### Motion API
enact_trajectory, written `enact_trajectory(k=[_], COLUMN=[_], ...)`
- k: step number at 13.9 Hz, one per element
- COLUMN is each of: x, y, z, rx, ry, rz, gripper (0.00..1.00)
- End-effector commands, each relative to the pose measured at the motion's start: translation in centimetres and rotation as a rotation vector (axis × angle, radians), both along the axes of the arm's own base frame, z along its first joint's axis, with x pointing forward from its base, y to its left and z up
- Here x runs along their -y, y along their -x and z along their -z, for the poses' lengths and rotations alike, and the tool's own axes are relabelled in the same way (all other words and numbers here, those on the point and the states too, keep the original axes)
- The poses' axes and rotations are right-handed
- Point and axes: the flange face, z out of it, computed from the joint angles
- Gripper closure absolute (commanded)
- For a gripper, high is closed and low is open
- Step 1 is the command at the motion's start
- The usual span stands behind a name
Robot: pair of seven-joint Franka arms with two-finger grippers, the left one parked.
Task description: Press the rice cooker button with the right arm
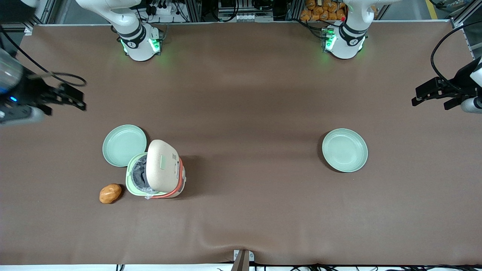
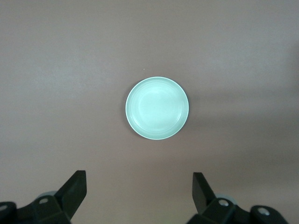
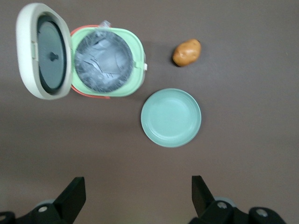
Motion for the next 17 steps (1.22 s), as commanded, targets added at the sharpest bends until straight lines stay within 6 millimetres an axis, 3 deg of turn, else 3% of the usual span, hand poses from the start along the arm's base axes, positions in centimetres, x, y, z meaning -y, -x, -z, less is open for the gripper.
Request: enact_trajectory(k=[1, 3, 6, 12, 17], x=[2.2, 3.5, 5.1, 5.5, 5.5], y=[2.9, 4.5, 4.7, 3.8, 3.8], z=[-2.1, -3.1, -2.3, -0.3, -0.5], rx=[-0.027, -0.063, -0.095, -0.095, -0.090], ry=[0.006, 0.014, 0.014, 0.034, 0.035], rz=[0.029, 0.054, 0.079, 0.090, 0.094], gripper=[0.00, 0.00, 0.00, 0.00, 0.00])
